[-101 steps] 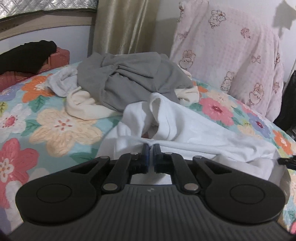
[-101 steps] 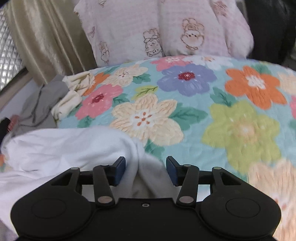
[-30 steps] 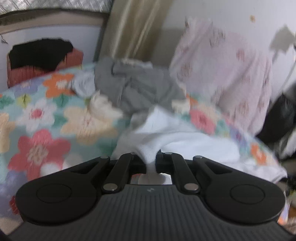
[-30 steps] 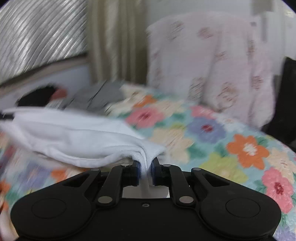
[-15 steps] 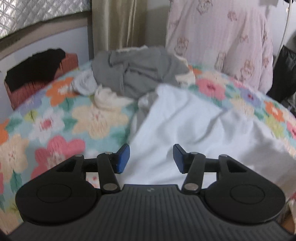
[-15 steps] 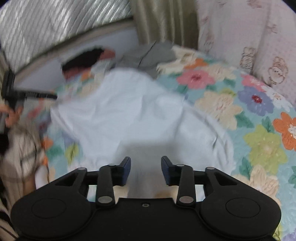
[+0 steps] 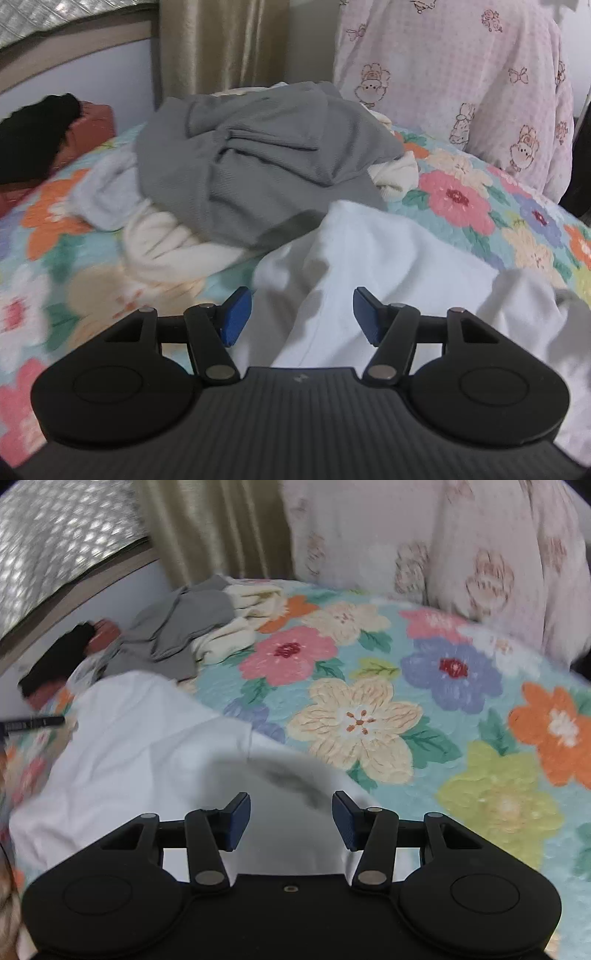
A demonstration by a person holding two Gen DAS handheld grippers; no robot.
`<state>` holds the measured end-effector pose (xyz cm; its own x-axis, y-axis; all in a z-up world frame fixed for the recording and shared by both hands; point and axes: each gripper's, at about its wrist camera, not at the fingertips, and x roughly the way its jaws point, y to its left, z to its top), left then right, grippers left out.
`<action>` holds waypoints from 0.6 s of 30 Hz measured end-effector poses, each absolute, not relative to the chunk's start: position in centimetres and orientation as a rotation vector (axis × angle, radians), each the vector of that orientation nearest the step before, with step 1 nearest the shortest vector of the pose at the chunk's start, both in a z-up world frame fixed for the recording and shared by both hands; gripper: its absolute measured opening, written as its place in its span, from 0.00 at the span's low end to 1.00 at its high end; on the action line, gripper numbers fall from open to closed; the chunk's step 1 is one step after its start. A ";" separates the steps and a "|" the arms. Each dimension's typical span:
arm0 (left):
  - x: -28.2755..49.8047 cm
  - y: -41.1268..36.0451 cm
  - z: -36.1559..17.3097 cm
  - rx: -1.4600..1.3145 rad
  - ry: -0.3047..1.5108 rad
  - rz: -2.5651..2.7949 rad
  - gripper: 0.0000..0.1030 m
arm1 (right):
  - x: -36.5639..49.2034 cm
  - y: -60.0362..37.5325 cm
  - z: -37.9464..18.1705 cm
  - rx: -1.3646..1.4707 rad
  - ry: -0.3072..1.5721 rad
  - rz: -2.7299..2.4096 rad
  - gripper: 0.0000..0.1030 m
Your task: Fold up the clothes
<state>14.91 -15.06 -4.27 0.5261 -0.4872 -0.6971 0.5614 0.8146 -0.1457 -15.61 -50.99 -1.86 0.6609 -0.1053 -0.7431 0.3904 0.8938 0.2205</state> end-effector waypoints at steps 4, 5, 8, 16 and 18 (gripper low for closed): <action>16.2 -16.5 -5.2 0.070 0.792 -0.674 0.60 | -14.6 -54.0 -3.8 0.475 0.760 -0.371 0.56; 16.3 -16.7 -5.4 0.066 0.787 -0.682 0.63 | -14.9 -54.7 -4.6 0.505 0.755 -0.382 0.56; 16.7 -17.1 -6.4 0.092 0.774 -0.690 0.66 | -16.1 -56.1 -6.6 0.564 0.762 -0.384 0.57; 18.4 -18.4 -9.5 0.144 0.819 -0.681 0.66 | -16.7 -56.3 -7.7 0.490 0.808 -0.355 0.73; 18.8 -18.4 -9.9 0.106 0.844 -0.668 0.66 | -15.6 -56.2 -8.7 0.478 0.819 -0.341 0.80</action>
<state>18.80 -18.37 -9.87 0.4749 -0.5042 -0.7213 0.5855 0.7929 -0.1688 -15.61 -56.23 -8.70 0.6387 -0.1061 -0.7621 0.4656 0.8418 0.2731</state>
